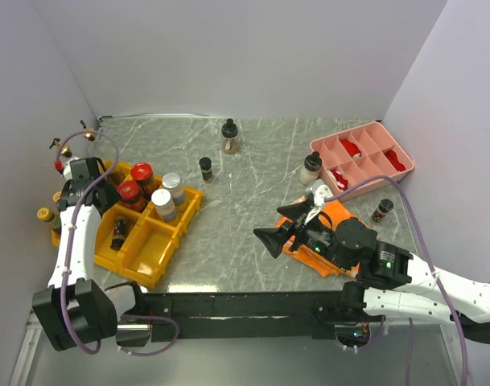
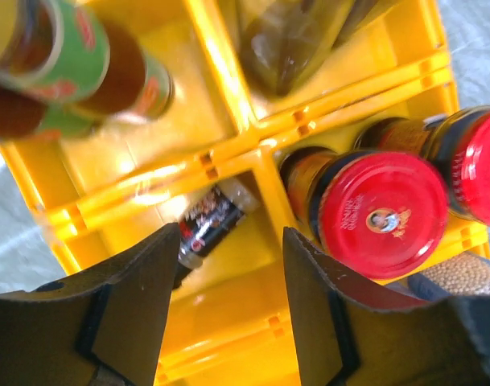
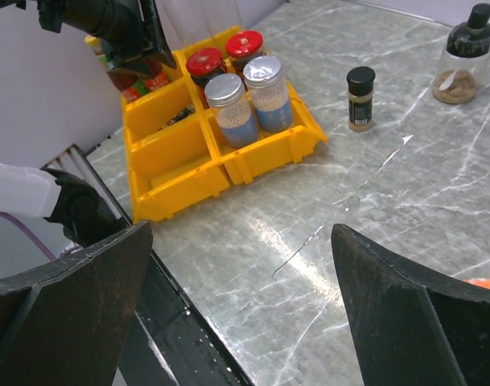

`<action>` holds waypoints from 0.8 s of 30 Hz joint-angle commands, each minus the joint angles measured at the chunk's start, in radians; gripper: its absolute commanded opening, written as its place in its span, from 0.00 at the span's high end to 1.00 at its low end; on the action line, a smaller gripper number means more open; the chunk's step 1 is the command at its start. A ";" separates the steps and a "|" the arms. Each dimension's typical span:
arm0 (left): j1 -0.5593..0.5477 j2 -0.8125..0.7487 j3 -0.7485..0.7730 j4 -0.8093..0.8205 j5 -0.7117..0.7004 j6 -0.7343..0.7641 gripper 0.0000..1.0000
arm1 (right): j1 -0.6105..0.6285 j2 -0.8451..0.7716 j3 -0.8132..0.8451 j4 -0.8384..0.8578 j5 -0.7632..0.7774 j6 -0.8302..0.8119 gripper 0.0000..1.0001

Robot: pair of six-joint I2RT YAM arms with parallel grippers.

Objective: Organize the condiment bottles
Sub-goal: Pick up the bottle from the storage box.

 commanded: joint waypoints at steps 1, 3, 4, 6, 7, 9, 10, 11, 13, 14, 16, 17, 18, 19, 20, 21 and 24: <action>0.002 0.001 0.040 0.022 0.030 0.209 0.40 | -0.006 -0.040 -0.008 0.052 -0.006 -0.010 0.00; 0.002 -0.054 -0.003 0.089 0.115 0.283 0.37 | -0.006 -0.040 -0.005 0.052 -0.009 -0.010 0.00; 0.000 -0.068 -0.015 0.108 0.125 0.323 0.36 | -0.006 -0.042 -0.006 0.049 -0.009 -0.010 0.00; 0.000 -0.094 -0.035 0.129 0.142 0.373 0.35 | -0.006 -0.042 -0.009 0.051 -0.015 -0.007 0.00; 0.002 -0.097 -0.039 0.135 0.134 0.432 0.35 | -0.006 -0.043 -0.011 0.049 -0.017 -0.009 0.00; 0.003 -0.099 -0.046 0.146 0.128 0.480 0.35 | -0.006 -0.043 -0.014 0.046 -0.018 -0.007 0.00; 0.003 -0.097 -0.057 0.158 0.161 0.579 0.35 | -0.006 -0.045 -0.014 0.046 -0.020 -0.007 0.00; 0.003 -0.090 -0.062 0.148 0.177 0.606 0.37 | -0.006 -0.047 -0.018 0.048 -0.023 -0.006 0.00; 0.002 -0.062 -0.055 0.129 0.200 0.632 0.37 | -0.006 -0.043 -0.019 0.049 -0.035 -0.004 0.00; 0.002 -0.058 -0.055 0.129 0.197 0.640 0.39 | -0.004 -0.039 -0.015 0.048 -0.040 -0.004 0.00; 0.002 -0.042 -0.071 0.125 0.202 0.681 0.39 | -0.006 -0.031 -0.012 0.043 -0.041 -0.004 0.00; 0.000 -0.039 -0.075 0.117 0.227 0.701 0.40 | -0.006 -0.028 -0.014 0.043 -0.044 -0.004 0.00; 0.002 -0.032 -0.086 0.112 0.232 0.736 0.41 | -0.006 -0.027 -0.014 0.045 -0.046 -0.004 0.00; 0.002 -0.028 -0.088 0.108 0.237 0.747 0.42 | -0.006 -0.025 -0.012 0.045 -0.048 -0.004 0.00; 0.002 -0.027 -0.091 0.102 0.242 0.755 0.44 | -0.007 -0.025 -0.011 0.042 -0.048 -0.006 0.00; 0.002 -0.027 -0.094 0.100 0.249 0.768 0.45 | -0.006 -0.025 -0.012 0.045 -0.046 -0.006 0.00; 0.002 -0.027 -0.097 0.089 0.254 0.776 0.45 | -0.006 -0.031 -0.018 0.051 -0.051 -0.006 0.00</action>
